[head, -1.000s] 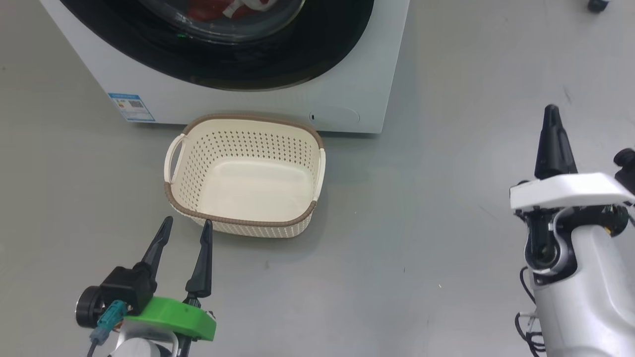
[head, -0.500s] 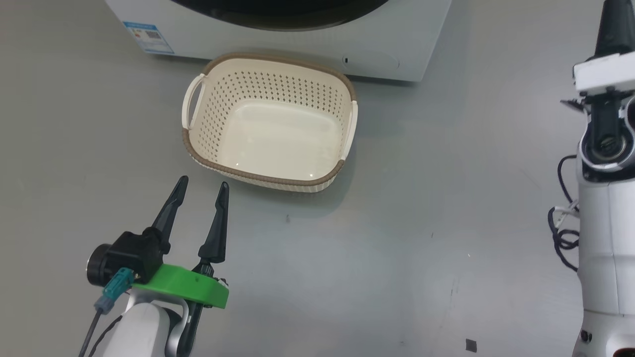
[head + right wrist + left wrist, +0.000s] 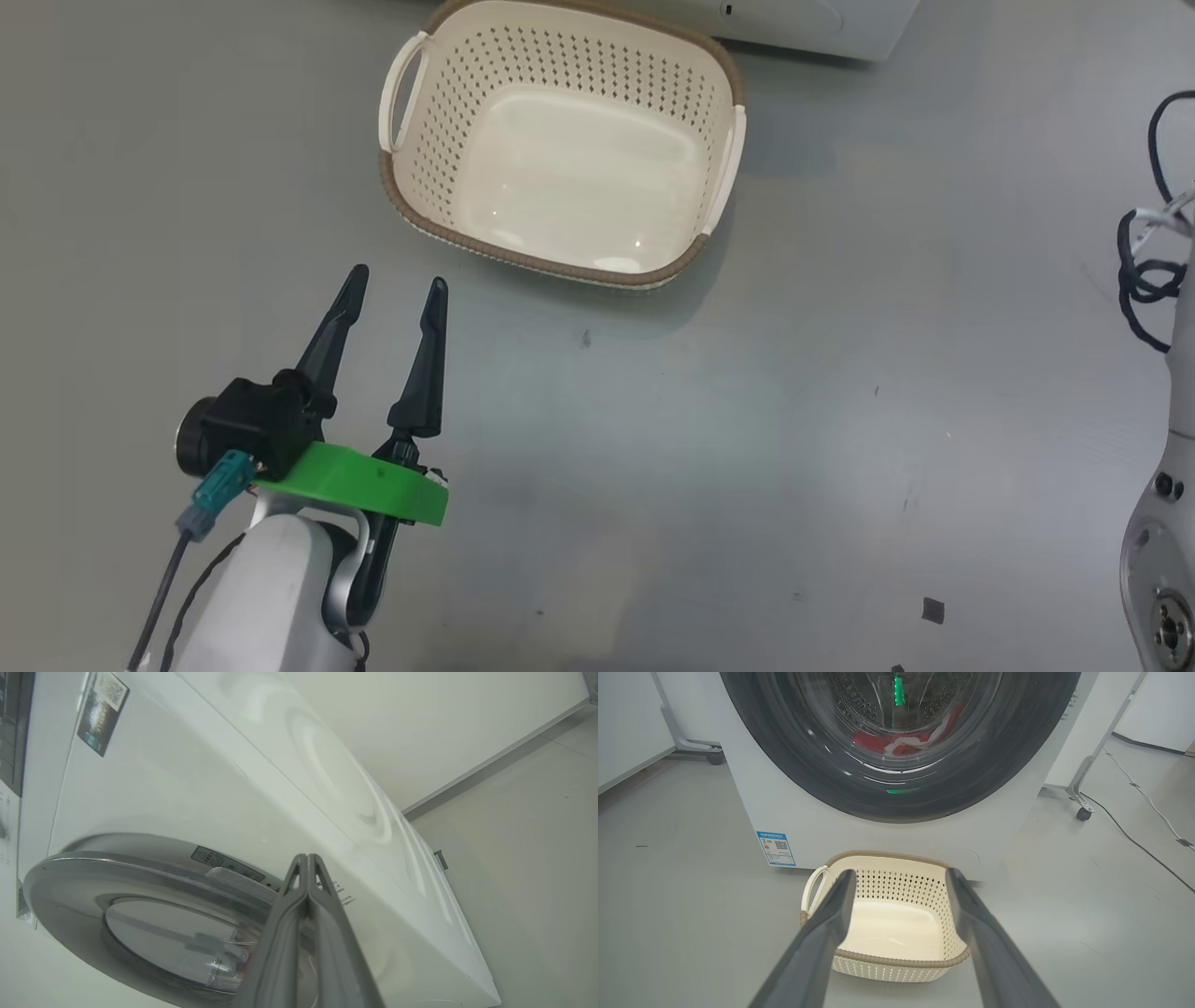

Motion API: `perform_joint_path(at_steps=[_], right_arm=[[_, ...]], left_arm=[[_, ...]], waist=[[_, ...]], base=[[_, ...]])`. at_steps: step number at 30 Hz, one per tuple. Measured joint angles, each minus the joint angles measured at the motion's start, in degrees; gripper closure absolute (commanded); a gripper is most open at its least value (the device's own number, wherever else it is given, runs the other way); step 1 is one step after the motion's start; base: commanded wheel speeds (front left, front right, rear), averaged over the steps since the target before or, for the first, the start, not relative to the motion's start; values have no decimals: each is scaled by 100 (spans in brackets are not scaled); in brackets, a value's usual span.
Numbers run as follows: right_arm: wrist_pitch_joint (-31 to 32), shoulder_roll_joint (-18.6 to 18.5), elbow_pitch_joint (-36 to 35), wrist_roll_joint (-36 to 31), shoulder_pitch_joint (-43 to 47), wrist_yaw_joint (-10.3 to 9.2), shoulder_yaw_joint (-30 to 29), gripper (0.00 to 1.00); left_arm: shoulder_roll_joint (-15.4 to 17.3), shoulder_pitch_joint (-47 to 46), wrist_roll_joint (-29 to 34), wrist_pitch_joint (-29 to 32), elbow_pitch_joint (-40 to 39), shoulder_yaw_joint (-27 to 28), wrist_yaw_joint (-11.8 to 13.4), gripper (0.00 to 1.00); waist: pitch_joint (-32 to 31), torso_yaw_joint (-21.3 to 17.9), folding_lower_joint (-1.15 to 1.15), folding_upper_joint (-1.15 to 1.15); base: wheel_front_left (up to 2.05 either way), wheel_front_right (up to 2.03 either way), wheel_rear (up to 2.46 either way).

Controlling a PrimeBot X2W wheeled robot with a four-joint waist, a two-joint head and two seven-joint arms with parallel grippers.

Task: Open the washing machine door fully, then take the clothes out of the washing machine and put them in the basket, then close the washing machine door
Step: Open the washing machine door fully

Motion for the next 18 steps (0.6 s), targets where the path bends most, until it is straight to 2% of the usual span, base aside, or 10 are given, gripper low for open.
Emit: perform_joint_path(at_steps=[6,18], right_arm=[[218,-58,211,37,-709,-191,-46,100],[792,18,817,165,-1566,-296,207,100]], left_arm=[[-24,-286,-92,0,4,-176,-5,0],[-43,-466,-352,0,58,-475,-8,0]], waist=[[336,248,0,0],[741,648,0,0]], base=[[0,0,0],[0,0,0]])
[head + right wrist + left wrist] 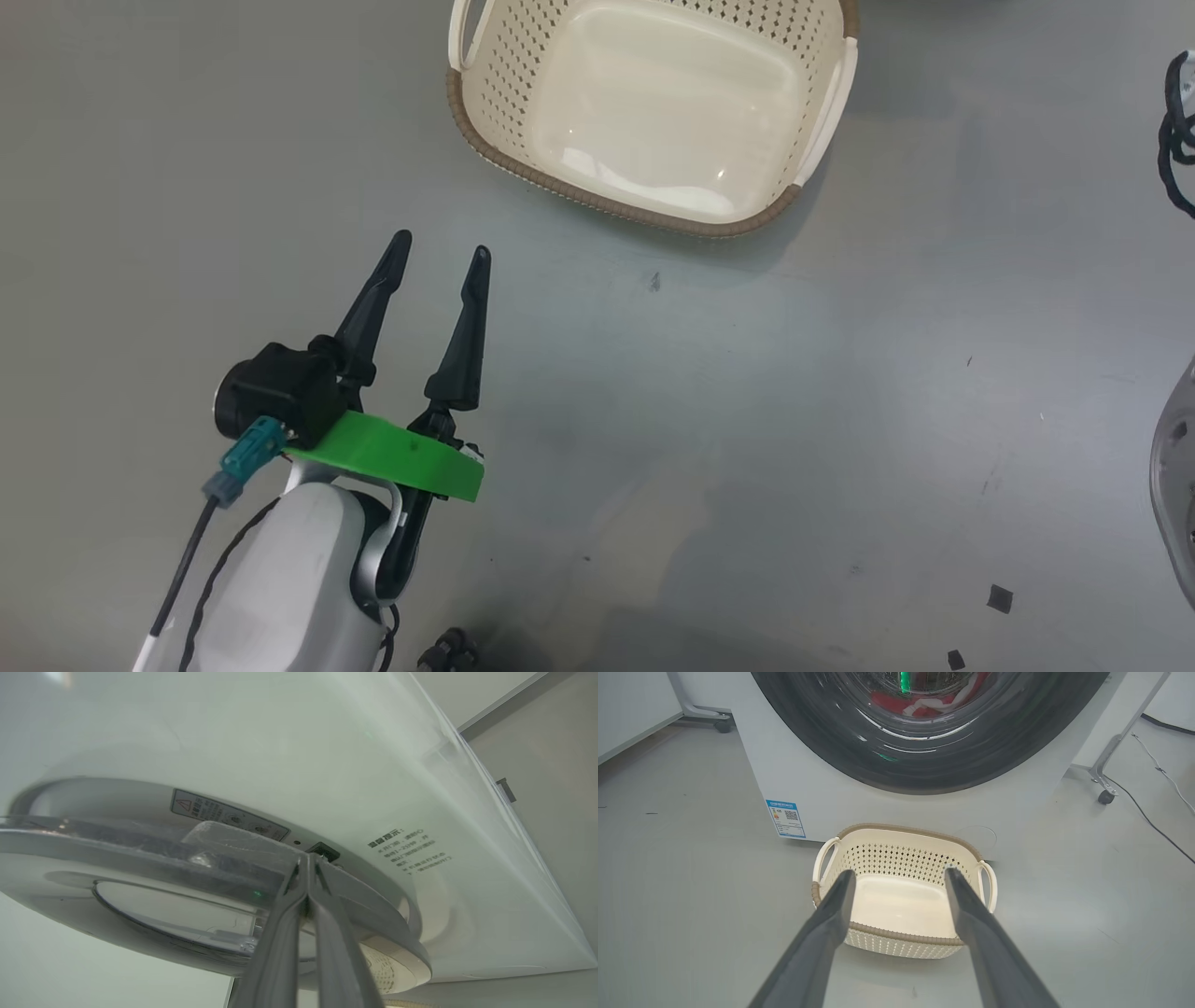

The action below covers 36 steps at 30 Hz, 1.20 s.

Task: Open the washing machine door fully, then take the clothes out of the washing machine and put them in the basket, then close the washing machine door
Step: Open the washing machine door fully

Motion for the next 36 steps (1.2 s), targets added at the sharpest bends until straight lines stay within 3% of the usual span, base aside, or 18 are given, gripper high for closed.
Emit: perform_joint_path(at_steps=[15,36], right_arm=[[286,-62,668,213,-750,-93,-102,100],[1071,-41,1165,1426,-1138,-104,-782,100]], left_arm=[[-22,-88,-101,0,85,-198,-23,0],[-27,-103,-386,0,143,-238,-23,0]], waist=[[133,213,0,0],[126,256,0,0]], base=[[0,0,0],[0,0,0]])
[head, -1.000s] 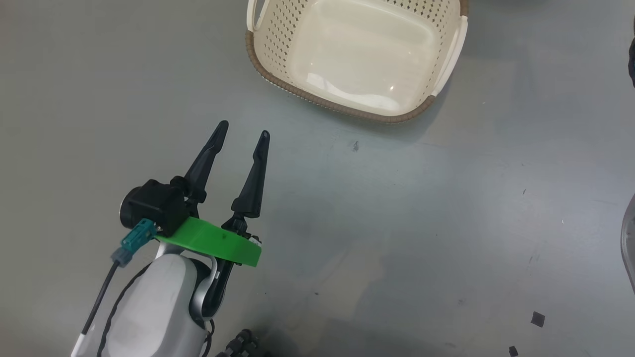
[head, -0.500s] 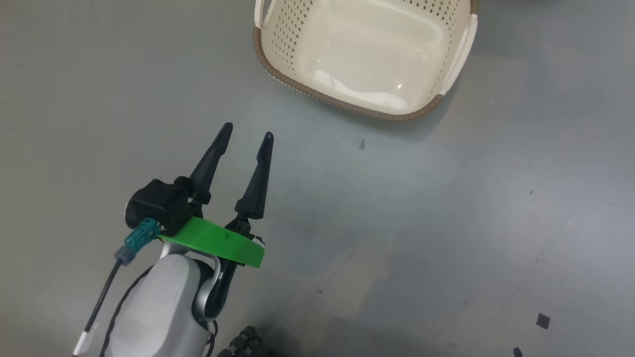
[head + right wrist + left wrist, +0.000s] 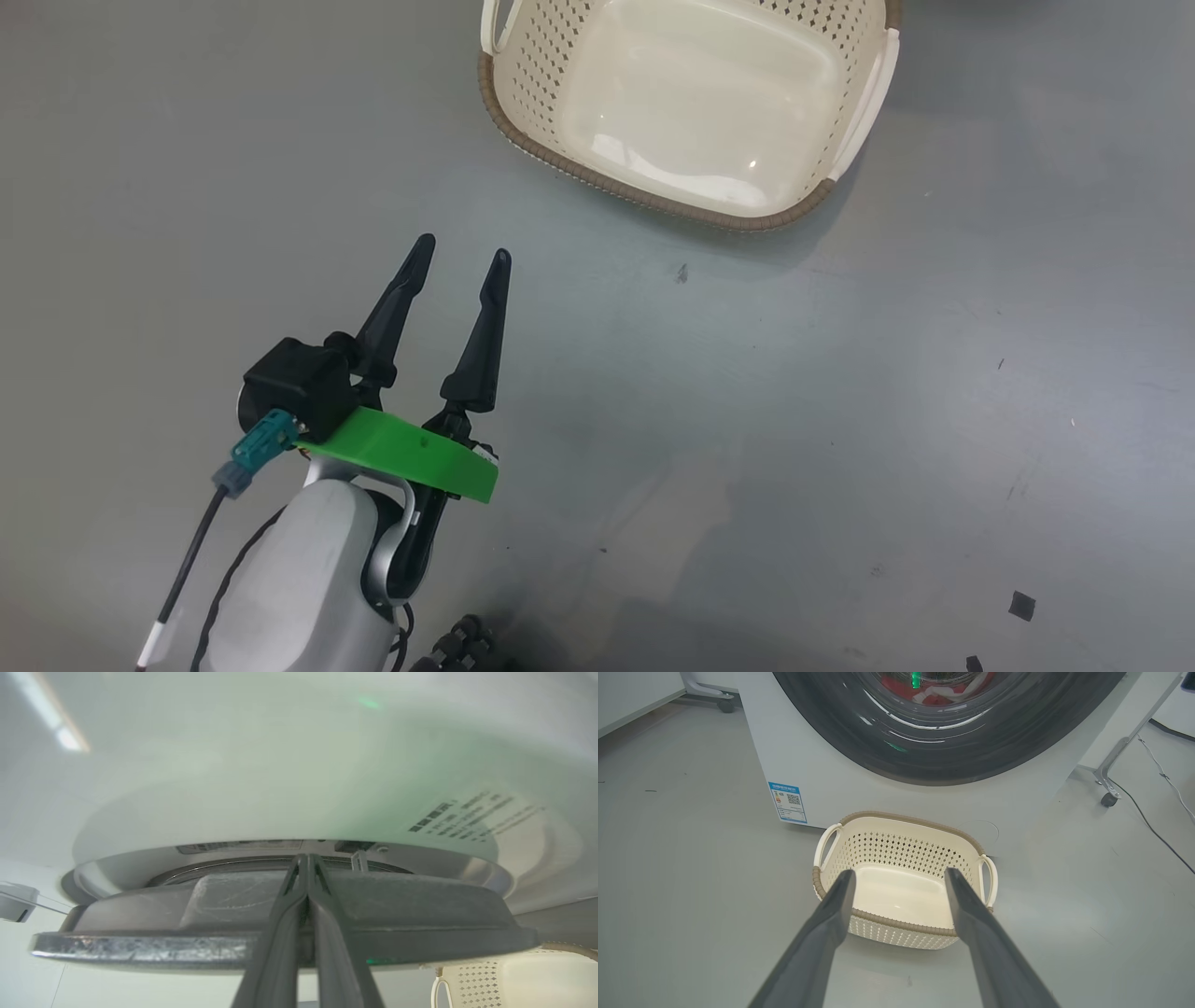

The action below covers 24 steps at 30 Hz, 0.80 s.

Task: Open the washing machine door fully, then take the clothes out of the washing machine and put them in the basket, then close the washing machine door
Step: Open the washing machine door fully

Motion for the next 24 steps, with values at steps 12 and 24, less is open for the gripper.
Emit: perform_joint_path(at_steps=[12,24], right_arm=[[170,49,121,97,-157,9,-33,100],[352,35,318,305,-200,8,-146,100]], left_arm=[[0,0,1,0,4,2,0,0],[-1,0,9,0,4,0,0,0]], waist=[[-10,-2,0,0],[-28,-14,0,0]], base=[[0,0,0],[0,0,0]])
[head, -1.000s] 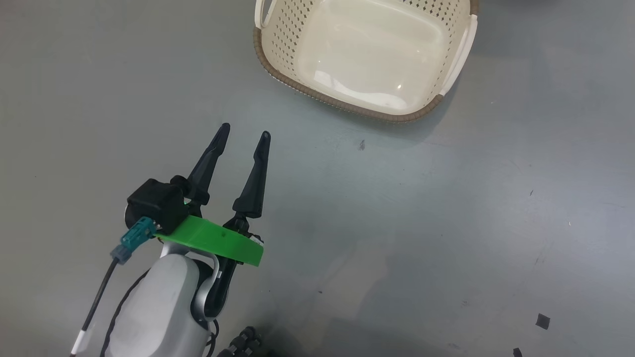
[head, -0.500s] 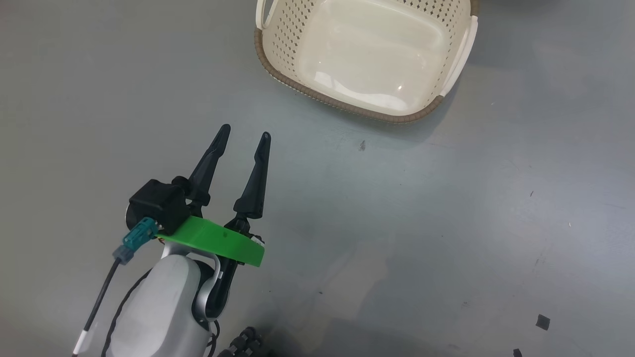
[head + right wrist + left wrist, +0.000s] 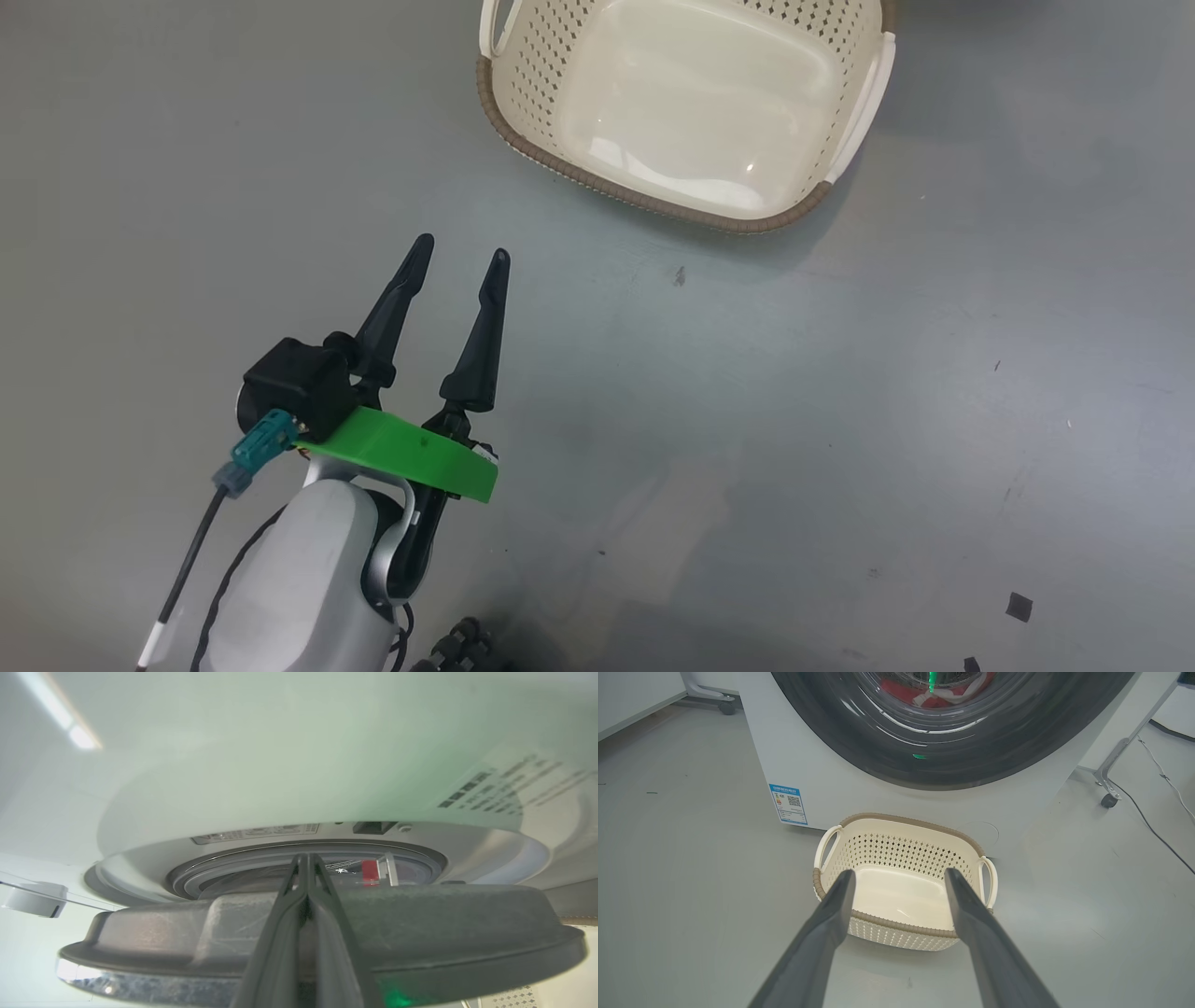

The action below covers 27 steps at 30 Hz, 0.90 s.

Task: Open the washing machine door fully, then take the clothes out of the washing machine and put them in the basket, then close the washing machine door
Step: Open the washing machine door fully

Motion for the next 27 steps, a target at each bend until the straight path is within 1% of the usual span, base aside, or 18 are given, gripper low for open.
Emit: perform_joint_path(at_steps=[10,14,21,27], right_arm=[[172,-18,163,36,9,1,-9,100],[213,-14,256,38,112,102,2,100],[401,48,433,55,355,113,111,100],[454,102,525,118,555,211,114,100]], left_arm=[[0,-1,8,0,13,12,0,0],[0,0,57,0,73,66,0,0],[0,2,113,0,108,55,0,0],[0,7,180,0,156,60,0,0]], waist=[[-68,-33,0,0],[-138,-61,0,0],[-318,-139,0,0],[-447,-187,0,0]], base=[[0,0,0],[0,0,0],[0,0,0],[0,0,0]])
